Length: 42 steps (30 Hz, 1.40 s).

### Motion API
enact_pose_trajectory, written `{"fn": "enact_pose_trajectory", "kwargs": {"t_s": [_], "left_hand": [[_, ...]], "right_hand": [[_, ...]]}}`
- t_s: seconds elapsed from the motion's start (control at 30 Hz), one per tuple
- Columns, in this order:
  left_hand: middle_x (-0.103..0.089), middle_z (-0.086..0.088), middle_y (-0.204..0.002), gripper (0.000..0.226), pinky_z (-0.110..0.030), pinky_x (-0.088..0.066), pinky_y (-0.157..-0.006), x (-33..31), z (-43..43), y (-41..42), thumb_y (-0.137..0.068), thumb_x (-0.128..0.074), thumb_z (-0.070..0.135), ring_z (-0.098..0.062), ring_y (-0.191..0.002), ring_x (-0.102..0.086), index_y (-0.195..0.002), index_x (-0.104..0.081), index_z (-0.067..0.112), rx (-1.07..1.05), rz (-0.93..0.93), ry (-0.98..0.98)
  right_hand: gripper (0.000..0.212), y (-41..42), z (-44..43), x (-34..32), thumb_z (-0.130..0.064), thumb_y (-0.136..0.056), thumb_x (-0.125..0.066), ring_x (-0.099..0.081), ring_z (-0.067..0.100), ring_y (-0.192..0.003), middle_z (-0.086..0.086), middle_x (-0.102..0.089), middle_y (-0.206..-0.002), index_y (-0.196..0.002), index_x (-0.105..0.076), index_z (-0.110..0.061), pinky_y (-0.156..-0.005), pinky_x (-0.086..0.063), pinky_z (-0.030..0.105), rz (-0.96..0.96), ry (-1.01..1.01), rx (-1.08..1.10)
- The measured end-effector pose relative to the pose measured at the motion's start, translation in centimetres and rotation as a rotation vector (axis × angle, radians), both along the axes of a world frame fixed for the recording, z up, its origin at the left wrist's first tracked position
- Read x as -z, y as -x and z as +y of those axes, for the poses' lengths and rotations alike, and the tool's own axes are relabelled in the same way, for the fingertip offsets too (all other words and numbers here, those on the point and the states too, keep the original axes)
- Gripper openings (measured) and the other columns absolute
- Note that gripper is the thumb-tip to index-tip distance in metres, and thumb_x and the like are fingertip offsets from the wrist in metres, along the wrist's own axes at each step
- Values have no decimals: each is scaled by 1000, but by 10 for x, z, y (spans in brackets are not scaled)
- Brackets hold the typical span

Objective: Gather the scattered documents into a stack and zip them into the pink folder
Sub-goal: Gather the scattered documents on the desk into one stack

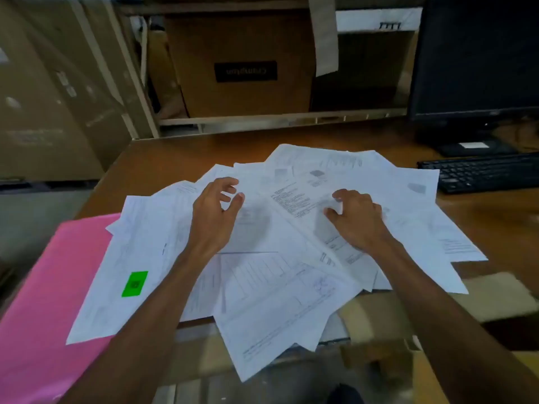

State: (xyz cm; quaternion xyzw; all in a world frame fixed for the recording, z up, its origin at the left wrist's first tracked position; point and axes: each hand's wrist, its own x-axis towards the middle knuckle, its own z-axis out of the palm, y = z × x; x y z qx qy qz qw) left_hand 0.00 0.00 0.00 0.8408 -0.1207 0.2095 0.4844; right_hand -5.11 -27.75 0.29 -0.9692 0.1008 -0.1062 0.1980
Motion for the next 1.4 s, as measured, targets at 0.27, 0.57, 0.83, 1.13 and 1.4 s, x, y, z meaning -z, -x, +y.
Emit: {"fn": "enact_pose_trajectory", "kwargs": {"t_s": [0.27, 0.57, 0.83, 1.13, 1.4], "left_hand": [[-64, 10, -113, 24, -18, -52, -85, 9, 5, 15, -97, -66, 28, -3, -95, -61, -121, -64, 24, 36, 80, 83], [-67, 5, -117, 25, -18, -52, -83, 13, 1, 6, -97, -66, 31, -12, -98, -64, -121, -64, 27, 89, 89, 66], [-64, 9, -115, 25, -9, -47, -79, 11, -13, 7, -96, -67, 29, -6, -96, -63, -120, -61, 28, 128, 76, 57], [-69, 4, -112, 25, -23, -57, -84, -4, 0, -32, -97, -66, 24, -16, -97, -67, -122, -65, 26, 73, 175, 39], [-72, -1, -109, 22, -33, -61, -87, 9, 4, -36, -97, -65, 17, -20, -93, -70, -118, -68, 23, 82, 210, 108]], "right_hand": [[71, 24, 3, 4, -68, -97, -35, -36, 34, -142, 8, -42, -154, -148, -38, -19, -114, -25, 55, 133, 212, 150], [80, -3, -11, 7, -80, -91, -9, -10, 36, -154, 0, -5, -170, -159, -9, -37, -121, -12, 61, 365, 274, 35], [72, -13, -11, -4, -74, -95, -27, -47, 34, -133, 7, -51, -149, -145, -47, -25, -110, -33, 53, 134, 300, 47], [65, -45, -22, -15, -70, -78, -69, -51, 30, -124, 7, -52, -141, -130, -47, -39, -104, -43, 45, 279, 33, -24], [22, -51, -27, -13, -30, -79, -87, -60, 23, -108, 1, -63, -131, -94, -72, -26, -83, -49, 29, 18, -194, -19]]}}
